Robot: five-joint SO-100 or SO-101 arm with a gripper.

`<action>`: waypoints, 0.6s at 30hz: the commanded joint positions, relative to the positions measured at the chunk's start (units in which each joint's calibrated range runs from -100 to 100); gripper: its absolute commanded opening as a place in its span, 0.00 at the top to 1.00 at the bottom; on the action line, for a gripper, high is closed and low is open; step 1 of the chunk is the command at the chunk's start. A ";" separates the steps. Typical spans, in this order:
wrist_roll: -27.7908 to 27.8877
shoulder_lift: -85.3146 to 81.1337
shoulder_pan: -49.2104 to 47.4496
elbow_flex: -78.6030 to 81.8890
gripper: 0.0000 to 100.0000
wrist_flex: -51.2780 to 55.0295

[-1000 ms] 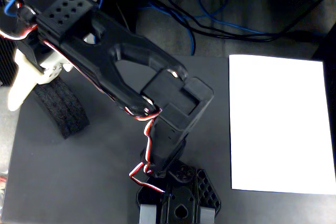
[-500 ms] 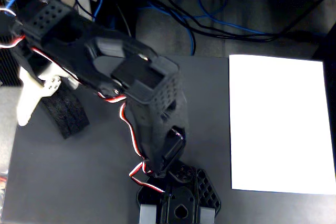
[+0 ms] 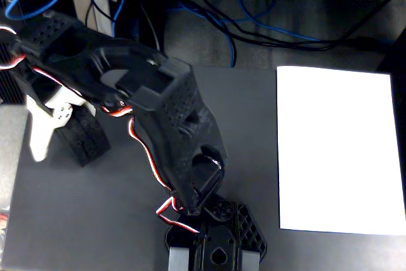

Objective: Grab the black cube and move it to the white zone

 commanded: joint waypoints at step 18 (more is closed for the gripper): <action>-21.83 -55.49 1.52 0.98 0.99 14.18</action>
